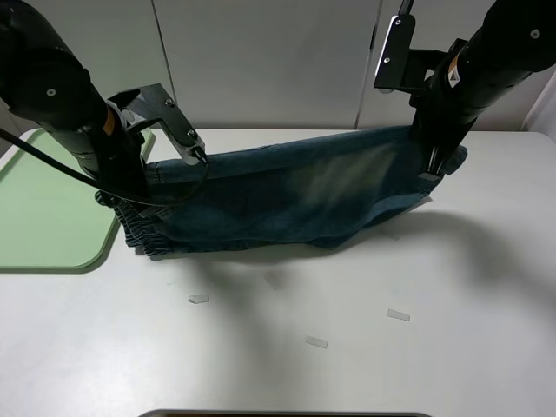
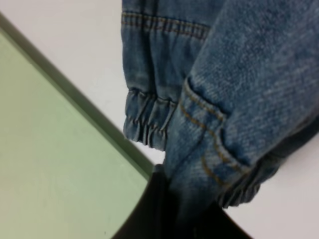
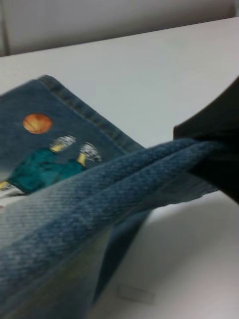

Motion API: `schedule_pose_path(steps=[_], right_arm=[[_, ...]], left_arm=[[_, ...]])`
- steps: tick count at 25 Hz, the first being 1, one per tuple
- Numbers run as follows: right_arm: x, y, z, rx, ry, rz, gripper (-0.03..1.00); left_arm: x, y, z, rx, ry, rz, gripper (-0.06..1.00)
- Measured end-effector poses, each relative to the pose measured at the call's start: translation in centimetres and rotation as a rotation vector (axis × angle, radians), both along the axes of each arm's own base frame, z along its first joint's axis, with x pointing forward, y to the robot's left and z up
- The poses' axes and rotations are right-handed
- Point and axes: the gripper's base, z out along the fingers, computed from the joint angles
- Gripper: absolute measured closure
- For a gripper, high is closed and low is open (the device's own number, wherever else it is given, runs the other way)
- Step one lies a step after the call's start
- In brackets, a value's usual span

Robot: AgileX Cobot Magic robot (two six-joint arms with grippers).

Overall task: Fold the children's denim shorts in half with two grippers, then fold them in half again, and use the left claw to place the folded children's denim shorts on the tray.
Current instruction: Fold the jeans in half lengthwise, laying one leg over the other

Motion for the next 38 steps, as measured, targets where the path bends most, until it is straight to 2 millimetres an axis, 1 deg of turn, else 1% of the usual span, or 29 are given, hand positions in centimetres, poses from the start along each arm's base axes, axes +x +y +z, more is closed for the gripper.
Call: schedule_pose_path(steps=[4,5,9,12,17,21,28,31,38], right_arm=[[0.5,0.4,-0.5,0.019,-0.020,0.019,0.99],[0.7,0.5,-0.7,0.025,-0.025,0.024,0.99],[1.4,0.9,-1.5,0.036,-0.043,0.051,0.99],[1.8,0.7,-2.0,0.036,-0.044,0.051,0.99],[2.5,0.4,-3.0,0.041,-0.042,0.049,0.99],[2.9,0.1,-3.2,0.057,-0.056,0.041,0.99],[3.8,-0.9,-2.7,0.114,-0.130,0.028,0.99],[3.9,-0.8,-2.6,0.125,-0.146,0.035,0.99],[4.1,-0.6,-2.4,0.174,-0.172,0.019,0.99]], left_arm=[[0.8,0.5,-1.0,-0.002,0.011,0.017,0.92],[1.0,0.5,-1.5,0.000,0.018,0.017,0.92],[1.3,0.3,-2.2,0.000,0.024,0.004,0.92],[1.5,0.4,-2.5,-0.010,0.021,0.005,0.92],[2.5,0.9,-3.8,-0.039,0.023,0.027,0.92],[3.0,1.3,-3.9,-0.061,0.008,0.034,0.92],[3.9,1.6,-3.8,-0.115,-0.044,0.022,0.92],[4.0,1.5,-4.4,-0.119,-0.040,0.016,0.92],[4.1,1.5,-4.4,-0.127,-0.049,0.009,0.92]])
